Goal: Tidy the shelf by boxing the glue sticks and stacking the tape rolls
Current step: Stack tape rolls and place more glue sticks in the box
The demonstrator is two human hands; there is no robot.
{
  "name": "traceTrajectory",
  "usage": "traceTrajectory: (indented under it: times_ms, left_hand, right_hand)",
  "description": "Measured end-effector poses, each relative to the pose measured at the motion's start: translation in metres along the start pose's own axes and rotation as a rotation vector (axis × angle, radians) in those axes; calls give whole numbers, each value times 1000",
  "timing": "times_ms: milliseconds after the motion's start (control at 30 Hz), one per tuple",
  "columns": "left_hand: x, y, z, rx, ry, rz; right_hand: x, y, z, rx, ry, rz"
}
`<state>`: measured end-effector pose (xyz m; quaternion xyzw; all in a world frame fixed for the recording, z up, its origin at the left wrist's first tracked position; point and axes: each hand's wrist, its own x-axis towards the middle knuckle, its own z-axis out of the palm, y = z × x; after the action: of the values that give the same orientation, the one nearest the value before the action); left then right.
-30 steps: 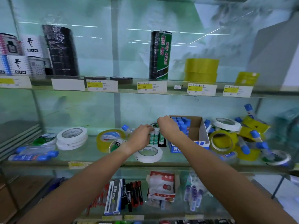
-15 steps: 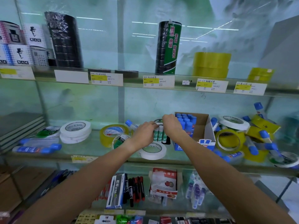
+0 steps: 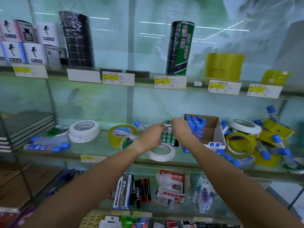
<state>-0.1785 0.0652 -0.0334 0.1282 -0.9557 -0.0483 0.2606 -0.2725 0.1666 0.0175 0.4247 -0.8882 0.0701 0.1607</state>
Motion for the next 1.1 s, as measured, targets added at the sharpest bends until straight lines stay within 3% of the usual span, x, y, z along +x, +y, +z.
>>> traceTrajectory:
  times_ms: [167, 367, 533, 900, 1100]
  left_hand:
    - [-3, -2, -12, -63, -44, -6]
    - [-17, -30, -43, -162, 6, -107]
    - [-45, -84, -78, -129, 100, -299]
    - [-129, -182, -142, 523, -172, -732]
    - [-155, -223, -155, 526, -325, -745]
  right_hand:
    - [-1, -4, -2, -65, 0, -10]
    - [-5, -27, -2, -125, 132, -46]
    - [-5, -64, 0, -42, 171, -230]
    - [-12, -130, 13, 144, 155, -398]
    - [-15, -140, 22, 203, 139, -394]
